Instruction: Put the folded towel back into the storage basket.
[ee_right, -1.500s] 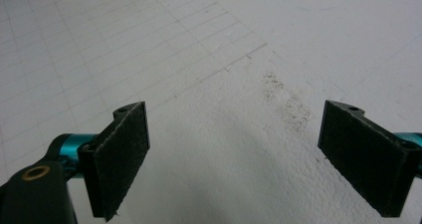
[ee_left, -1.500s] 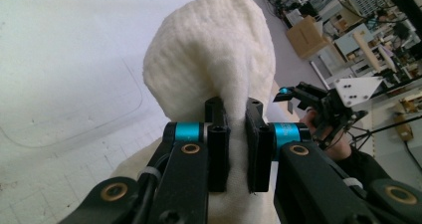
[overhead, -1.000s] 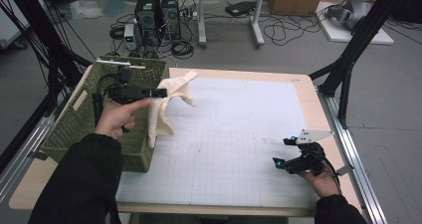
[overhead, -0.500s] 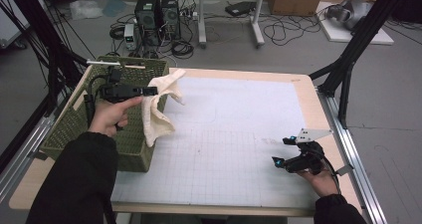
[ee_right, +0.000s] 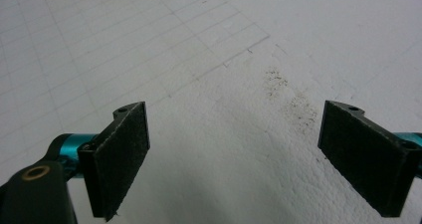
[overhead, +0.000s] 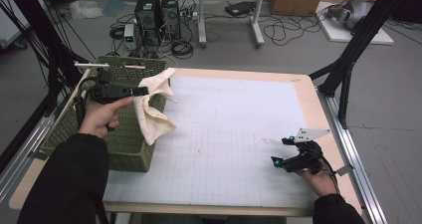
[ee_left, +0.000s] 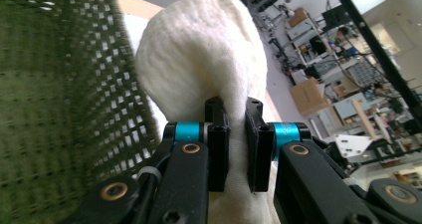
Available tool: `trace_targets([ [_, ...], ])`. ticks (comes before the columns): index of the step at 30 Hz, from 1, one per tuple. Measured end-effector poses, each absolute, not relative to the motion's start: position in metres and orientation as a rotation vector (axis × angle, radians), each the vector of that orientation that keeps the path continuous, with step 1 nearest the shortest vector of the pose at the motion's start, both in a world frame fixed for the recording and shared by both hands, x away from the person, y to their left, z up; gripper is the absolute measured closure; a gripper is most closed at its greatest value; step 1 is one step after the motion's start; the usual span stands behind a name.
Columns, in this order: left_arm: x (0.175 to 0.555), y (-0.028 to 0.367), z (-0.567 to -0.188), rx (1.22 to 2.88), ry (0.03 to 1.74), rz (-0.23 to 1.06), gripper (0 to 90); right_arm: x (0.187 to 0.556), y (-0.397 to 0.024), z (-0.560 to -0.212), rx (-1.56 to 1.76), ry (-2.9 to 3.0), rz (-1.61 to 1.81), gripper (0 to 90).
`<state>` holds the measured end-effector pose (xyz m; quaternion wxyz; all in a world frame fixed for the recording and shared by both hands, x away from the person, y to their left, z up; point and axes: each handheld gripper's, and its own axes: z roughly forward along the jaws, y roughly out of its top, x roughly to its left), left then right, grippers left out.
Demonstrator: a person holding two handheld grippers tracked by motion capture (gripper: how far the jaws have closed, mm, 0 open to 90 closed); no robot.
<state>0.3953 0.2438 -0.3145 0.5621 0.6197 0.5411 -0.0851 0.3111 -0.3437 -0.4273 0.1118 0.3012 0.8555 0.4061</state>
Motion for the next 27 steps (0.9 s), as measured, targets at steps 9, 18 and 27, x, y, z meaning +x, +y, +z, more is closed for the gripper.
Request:
trace_targets([
  [9, 0.393, 0.257, -0.318, 1.44, 1.303, -0.193, 82.5, 0.312, -0.343, -0.428, 0.883, 2.516, 1.186, 11.9],
  [18, 0.39, 0.27, -0.317, 1.428, 1.32, -0.172, 82.5, 0.312, -0.343, -0.428, 0.883, 2.516, 1.185, 11.9],
  [27, 0.387, 0.28, -0.316, 1.438, 1.335, -0.153, 82.5, 0.312, -0.342, -0.429, 0.879, 2.52, 1.18, 11.9],
])
